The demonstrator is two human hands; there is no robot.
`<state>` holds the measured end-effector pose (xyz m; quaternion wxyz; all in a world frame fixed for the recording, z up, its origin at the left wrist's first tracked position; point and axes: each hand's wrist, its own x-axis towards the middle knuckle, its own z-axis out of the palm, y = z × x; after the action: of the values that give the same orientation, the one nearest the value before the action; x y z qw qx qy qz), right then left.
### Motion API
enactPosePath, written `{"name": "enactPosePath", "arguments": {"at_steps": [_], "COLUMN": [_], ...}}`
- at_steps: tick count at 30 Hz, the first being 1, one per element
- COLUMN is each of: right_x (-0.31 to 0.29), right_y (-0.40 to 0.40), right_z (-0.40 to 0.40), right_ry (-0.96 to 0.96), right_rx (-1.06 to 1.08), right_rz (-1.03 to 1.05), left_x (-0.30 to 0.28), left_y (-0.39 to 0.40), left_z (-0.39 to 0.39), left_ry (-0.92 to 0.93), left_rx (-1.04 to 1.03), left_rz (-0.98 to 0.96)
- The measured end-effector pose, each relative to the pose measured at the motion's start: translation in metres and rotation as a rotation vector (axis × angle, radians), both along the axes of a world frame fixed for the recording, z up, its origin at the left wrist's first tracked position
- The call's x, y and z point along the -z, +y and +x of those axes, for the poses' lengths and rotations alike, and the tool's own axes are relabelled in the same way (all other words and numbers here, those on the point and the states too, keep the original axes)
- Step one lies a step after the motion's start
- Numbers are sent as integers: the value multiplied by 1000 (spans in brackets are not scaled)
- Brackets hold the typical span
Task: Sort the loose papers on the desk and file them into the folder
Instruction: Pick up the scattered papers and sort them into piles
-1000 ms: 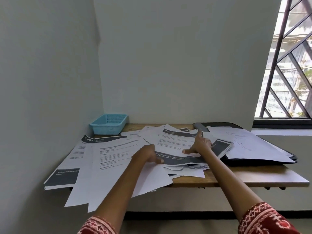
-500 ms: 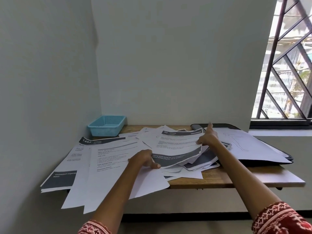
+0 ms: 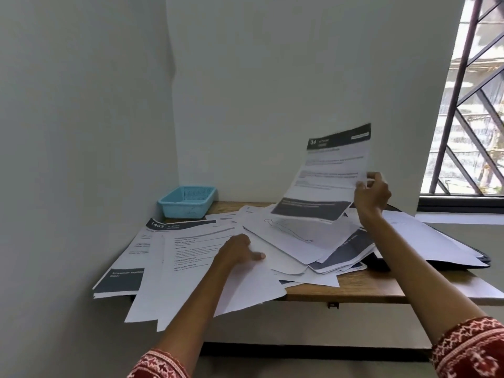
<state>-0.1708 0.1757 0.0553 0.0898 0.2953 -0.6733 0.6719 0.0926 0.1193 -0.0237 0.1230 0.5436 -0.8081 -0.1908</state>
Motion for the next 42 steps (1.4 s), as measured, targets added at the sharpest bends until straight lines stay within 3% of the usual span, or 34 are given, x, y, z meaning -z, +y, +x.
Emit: {"name": "enactPosePath", "arguments": {"at_steps": [4, 9, 14, 21, 26, 33, 39, 42], "right_x": [1, 30, 54, 76, 79, 83, 84, 83], "right_y": [-9, -27, -36, -48, -46, -44, -46, -43], "right_z": [20, 63, 106, 126, 123, 125, 125, 127], "right_ry": [-100, -188, -96, 63, 148, 136, 117, 115], "right_rx": [-189, -665, -969, -960, -958, -942, -922, -895], "right_rz": [-7, 176, 366, 608, 644, 640, 639, 621], "left_x": [-8, 1, 1, 5, 1, -19, -86, -113], "left_y": [-7, -16, -7, -9, -13, -20, -4, 13], "left_z": [41, 127, 168, 175, 181, 168, 157, 148], "left_ry": [223, 64, -26, -143, -187, -37, 120, 205], "left_rx": [-274, -612, -792, -815, -806, -697, -634, -634], "left_rz": [-99, -121, -90, 27, -38, -408, -883, -980]}}
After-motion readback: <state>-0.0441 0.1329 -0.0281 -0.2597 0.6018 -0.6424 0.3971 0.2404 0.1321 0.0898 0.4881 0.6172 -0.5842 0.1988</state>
